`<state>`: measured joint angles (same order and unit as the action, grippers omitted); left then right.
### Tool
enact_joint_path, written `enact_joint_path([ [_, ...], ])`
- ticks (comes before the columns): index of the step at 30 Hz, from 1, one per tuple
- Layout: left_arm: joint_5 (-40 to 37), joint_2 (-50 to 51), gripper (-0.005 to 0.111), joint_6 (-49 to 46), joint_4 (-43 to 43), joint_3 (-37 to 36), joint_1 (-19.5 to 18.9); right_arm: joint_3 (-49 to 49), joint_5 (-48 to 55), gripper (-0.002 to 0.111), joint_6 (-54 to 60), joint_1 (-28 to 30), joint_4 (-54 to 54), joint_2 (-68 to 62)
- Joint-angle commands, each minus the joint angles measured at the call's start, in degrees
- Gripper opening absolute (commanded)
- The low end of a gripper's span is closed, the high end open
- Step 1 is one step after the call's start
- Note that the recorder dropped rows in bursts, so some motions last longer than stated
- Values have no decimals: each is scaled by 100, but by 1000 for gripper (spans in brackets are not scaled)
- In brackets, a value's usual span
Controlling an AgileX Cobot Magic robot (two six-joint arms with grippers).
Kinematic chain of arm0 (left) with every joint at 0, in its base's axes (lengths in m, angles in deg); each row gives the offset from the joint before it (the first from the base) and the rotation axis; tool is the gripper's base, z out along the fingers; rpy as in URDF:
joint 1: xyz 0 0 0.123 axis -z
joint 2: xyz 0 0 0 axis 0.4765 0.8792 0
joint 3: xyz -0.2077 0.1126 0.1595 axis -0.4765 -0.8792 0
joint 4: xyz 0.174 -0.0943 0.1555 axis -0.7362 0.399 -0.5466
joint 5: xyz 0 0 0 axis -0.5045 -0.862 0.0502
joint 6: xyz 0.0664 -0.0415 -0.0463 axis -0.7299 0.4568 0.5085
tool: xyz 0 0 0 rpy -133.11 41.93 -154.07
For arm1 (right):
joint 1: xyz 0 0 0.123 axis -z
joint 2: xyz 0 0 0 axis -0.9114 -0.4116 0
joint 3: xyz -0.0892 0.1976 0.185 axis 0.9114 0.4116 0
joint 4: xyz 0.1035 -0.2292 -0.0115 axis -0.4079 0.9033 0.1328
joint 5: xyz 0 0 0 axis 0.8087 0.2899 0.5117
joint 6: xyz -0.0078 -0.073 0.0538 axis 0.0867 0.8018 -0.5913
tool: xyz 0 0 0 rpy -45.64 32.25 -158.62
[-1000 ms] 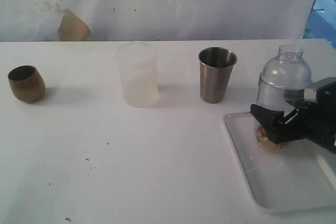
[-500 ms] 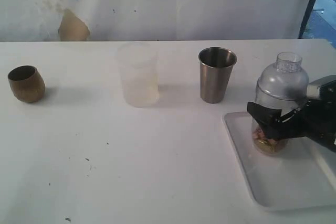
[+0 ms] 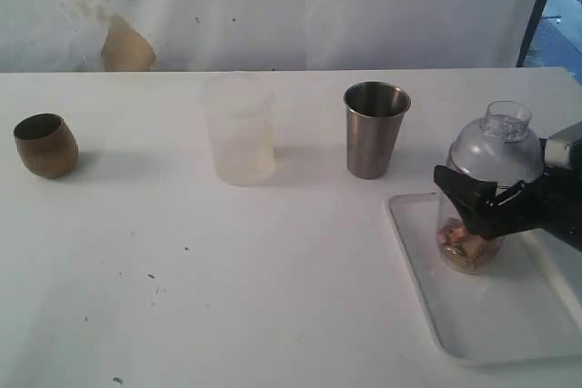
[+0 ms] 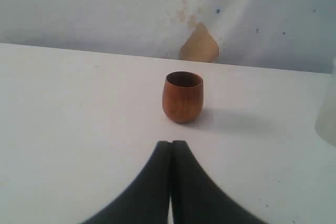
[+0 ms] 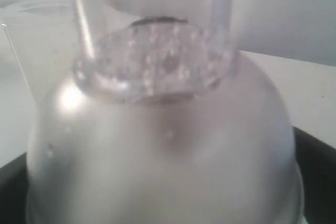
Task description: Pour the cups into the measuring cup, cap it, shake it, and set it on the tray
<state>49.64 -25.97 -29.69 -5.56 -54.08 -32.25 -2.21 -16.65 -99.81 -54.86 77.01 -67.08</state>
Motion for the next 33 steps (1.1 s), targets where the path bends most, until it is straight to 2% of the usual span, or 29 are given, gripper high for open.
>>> enact_joint_path([
  [1,22,-27,0,13,10,-30,5,34,-93,103,-15,-3,-67,329],
  [20,22,-27,0,13,10,-30,5,34,-93,103,-992,-3,-299,1906],
  [28,22,-27,0,13,10,-30,5,12,-93,103,-1850,-3,-1033,3198],
  [30,22,-27,0,13,10,-30,5,12,-93,99,-2047,-3,-1033,3589],
  [33,22,-27,0,13,10,-30,5,12,188,82,-2198,-3,-1033,4259],
])
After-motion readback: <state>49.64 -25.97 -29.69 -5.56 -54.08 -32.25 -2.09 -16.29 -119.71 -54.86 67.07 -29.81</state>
